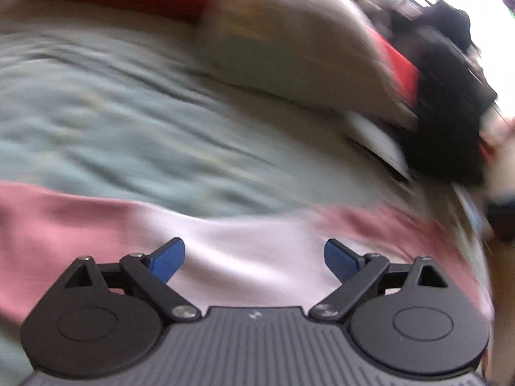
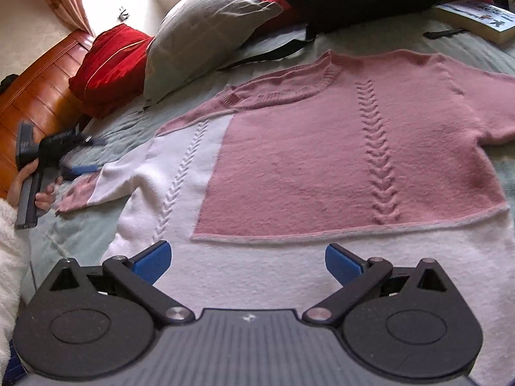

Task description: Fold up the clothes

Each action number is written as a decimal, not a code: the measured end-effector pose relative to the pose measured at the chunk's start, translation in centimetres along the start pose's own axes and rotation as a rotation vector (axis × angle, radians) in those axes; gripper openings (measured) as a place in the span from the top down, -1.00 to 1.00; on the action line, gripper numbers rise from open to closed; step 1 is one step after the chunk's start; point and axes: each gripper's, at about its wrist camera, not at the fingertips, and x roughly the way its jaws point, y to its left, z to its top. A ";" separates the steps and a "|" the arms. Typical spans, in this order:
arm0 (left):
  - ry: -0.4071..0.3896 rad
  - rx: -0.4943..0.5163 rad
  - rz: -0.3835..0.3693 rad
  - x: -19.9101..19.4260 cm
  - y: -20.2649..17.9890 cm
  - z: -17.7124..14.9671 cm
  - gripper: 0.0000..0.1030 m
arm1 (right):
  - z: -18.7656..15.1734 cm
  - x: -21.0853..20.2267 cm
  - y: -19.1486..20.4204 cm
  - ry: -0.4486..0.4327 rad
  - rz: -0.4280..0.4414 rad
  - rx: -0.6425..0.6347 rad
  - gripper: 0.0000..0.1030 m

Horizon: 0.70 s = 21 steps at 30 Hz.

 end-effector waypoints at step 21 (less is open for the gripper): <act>0.045 0.034 0.212 -0.7 0.9 -1.1 -0.80 | -0.5 0.7 10.2 0.232 0.112 -0.207 -1.00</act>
